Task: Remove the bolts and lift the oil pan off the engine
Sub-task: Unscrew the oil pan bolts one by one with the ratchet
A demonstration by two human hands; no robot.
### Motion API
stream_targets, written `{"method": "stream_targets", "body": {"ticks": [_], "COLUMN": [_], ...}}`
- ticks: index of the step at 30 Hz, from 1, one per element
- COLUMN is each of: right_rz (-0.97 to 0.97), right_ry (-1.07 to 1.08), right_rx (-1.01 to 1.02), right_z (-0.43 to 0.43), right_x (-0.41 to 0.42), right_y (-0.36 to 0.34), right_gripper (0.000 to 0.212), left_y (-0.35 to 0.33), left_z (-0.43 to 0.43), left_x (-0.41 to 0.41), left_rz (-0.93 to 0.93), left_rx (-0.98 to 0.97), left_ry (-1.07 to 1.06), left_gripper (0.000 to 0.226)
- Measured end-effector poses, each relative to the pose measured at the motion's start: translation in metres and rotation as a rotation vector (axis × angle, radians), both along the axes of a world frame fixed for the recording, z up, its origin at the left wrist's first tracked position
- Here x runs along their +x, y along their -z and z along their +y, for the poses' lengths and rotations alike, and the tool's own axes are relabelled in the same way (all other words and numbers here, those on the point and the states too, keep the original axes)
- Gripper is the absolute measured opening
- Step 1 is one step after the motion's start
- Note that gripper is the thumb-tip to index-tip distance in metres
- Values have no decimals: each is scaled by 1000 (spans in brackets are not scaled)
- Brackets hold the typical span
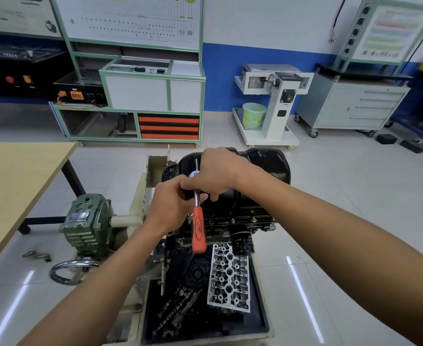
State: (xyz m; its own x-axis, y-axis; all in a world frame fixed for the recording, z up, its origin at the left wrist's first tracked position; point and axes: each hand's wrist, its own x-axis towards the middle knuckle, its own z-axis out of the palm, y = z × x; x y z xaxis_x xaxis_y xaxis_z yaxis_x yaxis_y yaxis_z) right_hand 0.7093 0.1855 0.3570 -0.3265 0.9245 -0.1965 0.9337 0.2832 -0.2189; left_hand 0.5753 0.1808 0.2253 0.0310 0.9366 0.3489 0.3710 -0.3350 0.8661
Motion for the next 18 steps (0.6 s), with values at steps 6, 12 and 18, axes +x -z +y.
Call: {"method": "stream_targets", "body": {"ticks": [6,12,18], "right_rz": [-125,-229,-284], "right_ry": [-145,-284,-525], "right_rx": [129,312,337], "right_z": [0,-2,6], "right_x": [0,1,-2], "right_y": [-10,-14,-7], "right_gripper": [26,33,48], "left_y": [-10,-19,-15], "left_z": [2,2,2], "left_x": [-9,-14,-19], "left_rz": [-31,13,14], "left_rx": [-146,-243,-243], "left_ry": [246,321,288], "left_gripper": [24,23,11]}}
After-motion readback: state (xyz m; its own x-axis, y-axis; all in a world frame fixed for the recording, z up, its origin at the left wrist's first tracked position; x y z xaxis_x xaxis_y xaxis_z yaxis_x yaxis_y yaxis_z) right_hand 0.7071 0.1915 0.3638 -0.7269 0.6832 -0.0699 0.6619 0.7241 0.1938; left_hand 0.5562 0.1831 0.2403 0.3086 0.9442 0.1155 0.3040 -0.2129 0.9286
